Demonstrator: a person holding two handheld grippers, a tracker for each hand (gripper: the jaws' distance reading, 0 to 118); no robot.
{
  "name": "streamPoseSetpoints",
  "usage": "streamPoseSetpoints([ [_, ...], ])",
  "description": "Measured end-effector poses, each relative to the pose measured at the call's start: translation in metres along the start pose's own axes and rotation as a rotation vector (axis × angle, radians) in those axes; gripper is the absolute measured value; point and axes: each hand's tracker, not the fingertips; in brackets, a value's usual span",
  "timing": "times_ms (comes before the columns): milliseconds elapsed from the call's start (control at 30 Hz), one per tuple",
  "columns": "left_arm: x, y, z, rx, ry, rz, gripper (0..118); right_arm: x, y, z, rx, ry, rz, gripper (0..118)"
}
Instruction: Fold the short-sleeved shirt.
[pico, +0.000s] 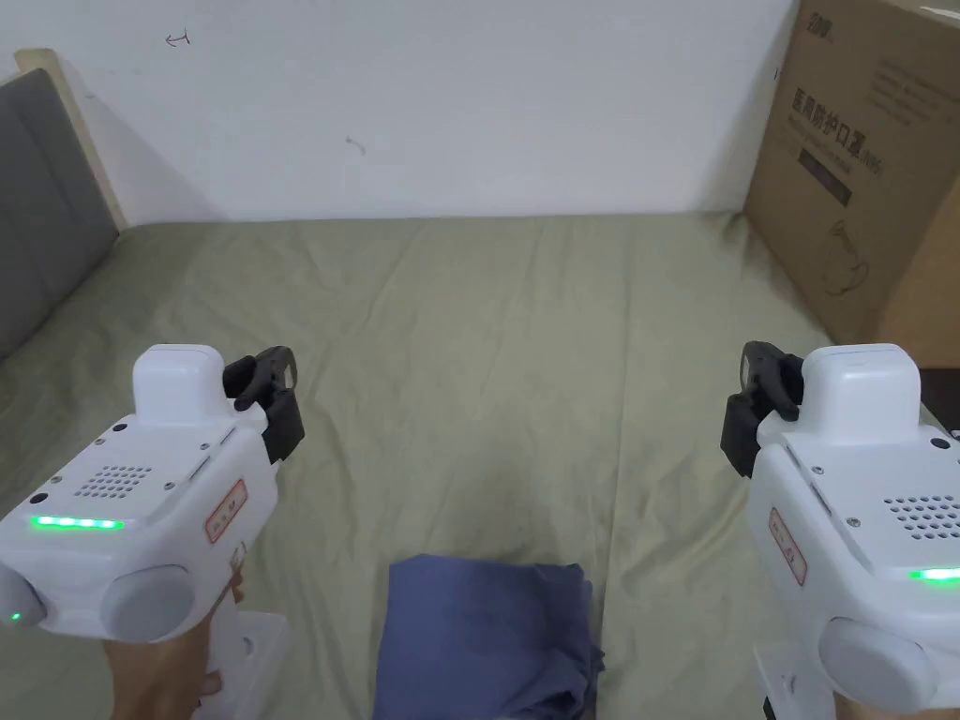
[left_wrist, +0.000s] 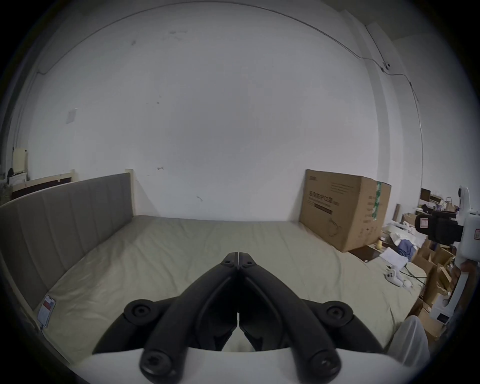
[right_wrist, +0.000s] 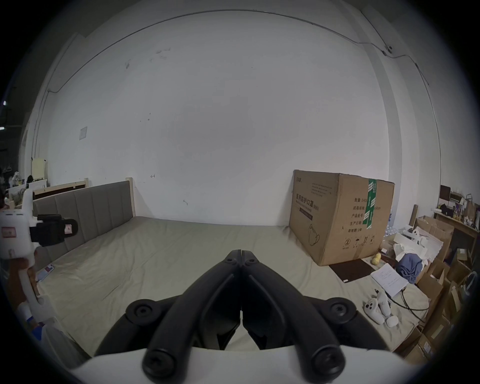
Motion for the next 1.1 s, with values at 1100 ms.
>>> streamPoseSetpoints([
  [1100,-0.021,-0.02,-0.002,-0.037,0.056,0.017,0,-0.097,-0.169,-0.072,-0.458,0.204,-0.002,0],
])
